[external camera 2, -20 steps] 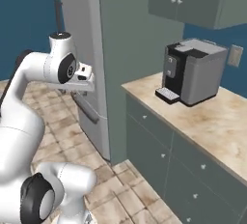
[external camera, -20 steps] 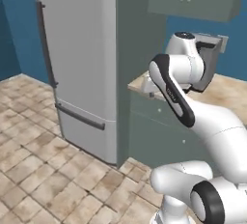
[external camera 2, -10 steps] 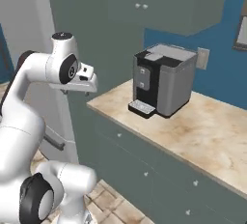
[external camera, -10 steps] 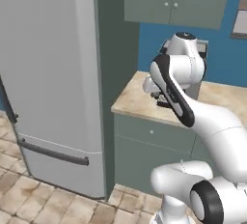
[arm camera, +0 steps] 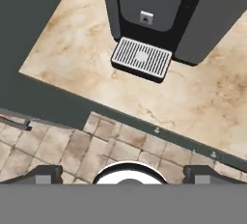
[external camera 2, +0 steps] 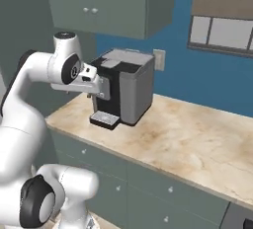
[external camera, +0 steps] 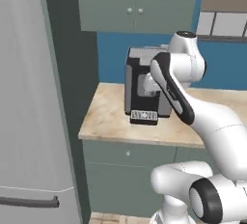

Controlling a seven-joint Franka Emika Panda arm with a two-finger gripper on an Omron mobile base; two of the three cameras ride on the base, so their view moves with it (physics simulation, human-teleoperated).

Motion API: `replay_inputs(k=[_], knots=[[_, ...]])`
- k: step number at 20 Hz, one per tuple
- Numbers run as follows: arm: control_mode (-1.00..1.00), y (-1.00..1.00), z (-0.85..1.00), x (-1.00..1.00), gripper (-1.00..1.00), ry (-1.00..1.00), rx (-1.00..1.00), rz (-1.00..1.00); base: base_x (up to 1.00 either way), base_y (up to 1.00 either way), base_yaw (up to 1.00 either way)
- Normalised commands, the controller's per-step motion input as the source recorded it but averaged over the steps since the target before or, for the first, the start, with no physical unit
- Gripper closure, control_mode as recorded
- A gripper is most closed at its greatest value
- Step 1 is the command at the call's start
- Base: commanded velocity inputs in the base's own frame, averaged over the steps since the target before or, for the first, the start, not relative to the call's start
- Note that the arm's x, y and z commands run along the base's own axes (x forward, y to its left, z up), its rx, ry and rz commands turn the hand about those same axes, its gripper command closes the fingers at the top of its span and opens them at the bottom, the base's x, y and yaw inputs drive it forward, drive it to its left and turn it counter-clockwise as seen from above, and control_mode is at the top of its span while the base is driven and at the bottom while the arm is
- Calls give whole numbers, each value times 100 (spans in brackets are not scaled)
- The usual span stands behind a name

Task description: Navigate to the coffee machine.

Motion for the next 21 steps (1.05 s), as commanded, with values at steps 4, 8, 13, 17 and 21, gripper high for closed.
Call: replay_inputs(k=[4, 8, 13, 17, 21], knots=[[100, 0, 0, 0, -100, 0, 0, 0, 63, 35, -41], [100, 0, 0, 0, -100, 0, 0, 0, 58, 40, -32], [100, 0, 0, 0, -100, 0, 0, 0, 36, 25, -18], [100, 0, 0, 0, -100, 0, 0, 0, 21, 6, -12], [100, 0, 0, 0, -100, 0, 0, 0, 22, 9, -11]])
